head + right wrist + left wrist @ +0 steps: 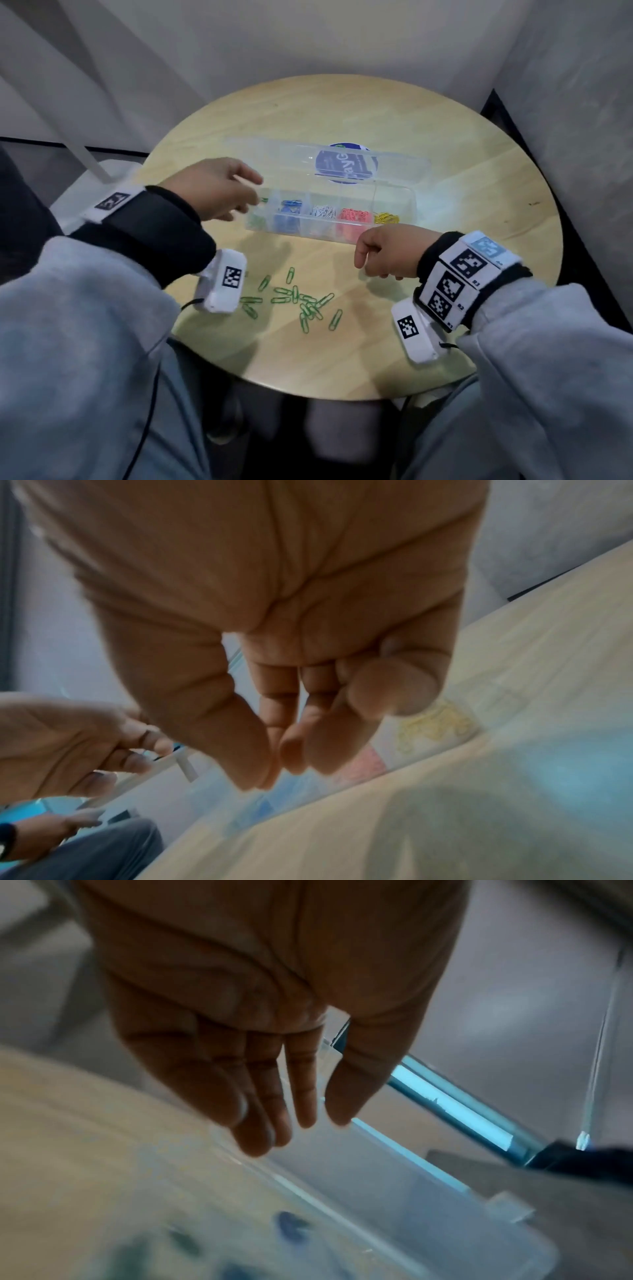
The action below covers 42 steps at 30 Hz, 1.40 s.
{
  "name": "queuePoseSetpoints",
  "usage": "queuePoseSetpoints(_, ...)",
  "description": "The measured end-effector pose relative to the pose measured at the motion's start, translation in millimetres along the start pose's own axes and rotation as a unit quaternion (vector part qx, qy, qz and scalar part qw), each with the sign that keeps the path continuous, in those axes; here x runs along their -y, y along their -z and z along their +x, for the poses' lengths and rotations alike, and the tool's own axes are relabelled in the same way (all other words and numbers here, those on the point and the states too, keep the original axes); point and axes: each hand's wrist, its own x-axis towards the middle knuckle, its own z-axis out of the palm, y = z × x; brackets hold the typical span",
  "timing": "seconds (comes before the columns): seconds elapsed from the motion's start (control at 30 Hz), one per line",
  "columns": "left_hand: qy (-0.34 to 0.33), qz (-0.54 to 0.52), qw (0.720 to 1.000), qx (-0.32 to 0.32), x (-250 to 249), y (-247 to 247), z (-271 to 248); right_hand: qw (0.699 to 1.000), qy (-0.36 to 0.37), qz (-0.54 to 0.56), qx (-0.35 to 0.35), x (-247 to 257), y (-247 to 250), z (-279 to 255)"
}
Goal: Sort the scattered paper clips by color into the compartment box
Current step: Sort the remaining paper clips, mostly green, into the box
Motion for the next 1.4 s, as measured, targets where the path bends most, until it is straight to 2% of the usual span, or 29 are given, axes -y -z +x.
queuePoseSetpoints(0.07,0.047,0.142,0.989,-0.013,24,11,-1,0.999,0.015,-0.046,0.001,5,-8,3)
queuePoseSetpoints(0.13,0.086,0.251,0.964,-0.009,42,14,-4,0.996,0.015,-0.082,0.007,9,-17,6)
queuePoseSetpoints(0.3,0.13,0.369,0.918,0.068,64,-3,-10,0.983,0.006,-0.178,0.033,16,-35,11)
queuePoseSetpoints(0.47,0.12,0.405,0.901,0.102,74,-18,-12,0.971,0.034,-0.228,0.066,20,-44,11)
queuePoseSetpoints(0.63,0.09,0.402,0.905,0.104,73,-26,-14,0.963,0.062,-0.244,0.095,23,-50,15)
queuePoseSetpoints(0.8,0.064,0.374,0.916,0.134,73,-24,-16,0.968,0.087,-0.233,0.04,19,-56,16)
queuePoseSetpoints(1.0,0.06,0.453,0.875,0.161,73,-25,-29,0.97,0.105,-0.219,0.027,21,-60,19)
queuePoseSetpoints(1.4,0.005,0.311,0.941,0.135,82,-30,-20,0.973,0.036,-0.224,0.038,35,-62,15)
